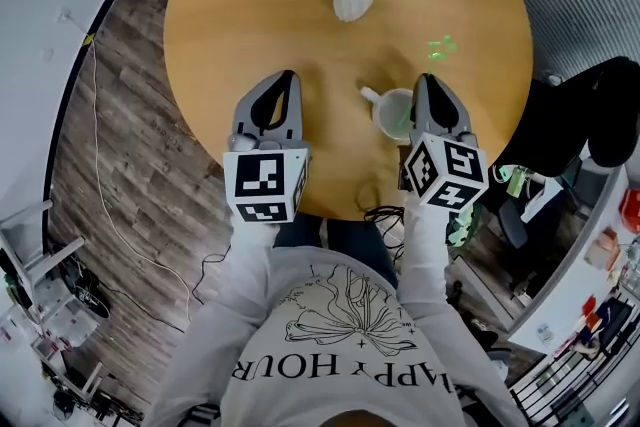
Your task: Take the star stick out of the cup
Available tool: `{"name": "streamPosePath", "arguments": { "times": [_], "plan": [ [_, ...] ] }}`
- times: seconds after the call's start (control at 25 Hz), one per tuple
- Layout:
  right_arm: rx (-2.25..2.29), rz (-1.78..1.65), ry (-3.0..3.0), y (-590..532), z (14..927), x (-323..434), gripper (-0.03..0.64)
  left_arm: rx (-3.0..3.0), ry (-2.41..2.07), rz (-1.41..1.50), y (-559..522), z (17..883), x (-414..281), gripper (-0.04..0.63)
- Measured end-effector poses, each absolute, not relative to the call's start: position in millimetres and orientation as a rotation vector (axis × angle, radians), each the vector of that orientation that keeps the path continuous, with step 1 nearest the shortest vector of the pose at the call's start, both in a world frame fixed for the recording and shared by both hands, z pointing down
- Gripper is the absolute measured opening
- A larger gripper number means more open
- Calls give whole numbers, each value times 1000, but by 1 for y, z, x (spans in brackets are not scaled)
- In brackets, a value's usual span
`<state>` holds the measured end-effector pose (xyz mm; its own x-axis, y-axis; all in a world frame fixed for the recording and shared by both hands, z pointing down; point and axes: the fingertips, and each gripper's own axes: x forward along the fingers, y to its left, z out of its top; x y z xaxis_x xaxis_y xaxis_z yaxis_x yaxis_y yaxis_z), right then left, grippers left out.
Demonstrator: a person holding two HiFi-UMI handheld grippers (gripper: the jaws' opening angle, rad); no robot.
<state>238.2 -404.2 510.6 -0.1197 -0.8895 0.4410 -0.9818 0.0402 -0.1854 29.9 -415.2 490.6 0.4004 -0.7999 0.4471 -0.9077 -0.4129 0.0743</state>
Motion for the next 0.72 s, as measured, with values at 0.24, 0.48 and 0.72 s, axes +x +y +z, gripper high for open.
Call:
{"name": "streamPosePath", "arguments": {
  "times": [0.24, 0.48, 0.72],
  "plan": [
    [1998, 583, -2122, -392, 468, 242, 21, 2437, -1482, 421, -413, 449, 38, 6],
    [2063, 497, -2146, -382, 428, 245, 21, 2501, -1487, 352, -410, 414, 43, 6],
    [2119, 406, -2171, -370, 391, 248, 21, 2554, -1495, 289, -403, 385, 46, 6]
  ]
}}
